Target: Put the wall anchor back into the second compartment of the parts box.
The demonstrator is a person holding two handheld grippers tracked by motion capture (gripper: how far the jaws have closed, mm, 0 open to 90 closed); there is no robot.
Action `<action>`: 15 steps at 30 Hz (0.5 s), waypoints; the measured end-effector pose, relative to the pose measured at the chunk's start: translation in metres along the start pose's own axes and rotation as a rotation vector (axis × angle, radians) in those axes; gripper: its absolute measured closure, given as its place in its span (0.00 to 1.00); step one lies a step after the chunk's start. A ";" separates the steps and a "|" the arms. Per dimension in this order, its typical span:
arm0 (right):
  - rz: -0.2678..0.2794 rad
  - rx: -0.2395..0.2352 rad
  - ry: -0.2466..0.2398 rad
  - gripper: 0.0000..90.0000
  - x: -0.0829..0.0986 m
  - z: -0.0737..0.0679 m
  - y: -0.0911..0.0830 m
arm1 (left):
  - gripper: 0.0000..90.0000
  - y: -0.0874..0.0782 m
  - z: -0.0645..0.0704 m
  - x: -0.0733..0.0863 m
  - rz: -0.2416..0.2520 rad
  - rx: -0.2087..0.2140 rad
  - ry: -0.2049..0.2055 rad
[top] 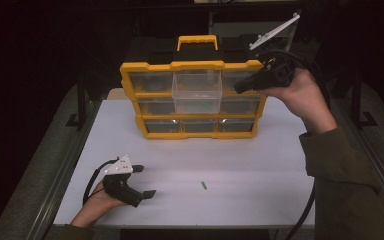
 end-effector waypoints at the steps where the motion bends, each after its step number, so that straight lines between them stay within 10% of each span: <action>1: 0.006 -0.001 0.001 0.93 -0.002 0.000 0.000 | 0.01 0.000 0.000 0.000 -0.002 0.000 0.000; 15: 0.037 -0.014 -0.019 0.93 -0.036 -0.005 0.007 | 0.01 -0.001 0.001 0.000 0.001 0.001 -0.013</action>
Point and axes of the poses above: each handheld gripper's, and its own axes: y roughly forward along the jaws, x roughly out of its underside, z roughly to its right, the point moved 10 cm from there along y, roughly forward along the jaws, and after that the axes turned 5 degrees about z, right-handed, at the moved point
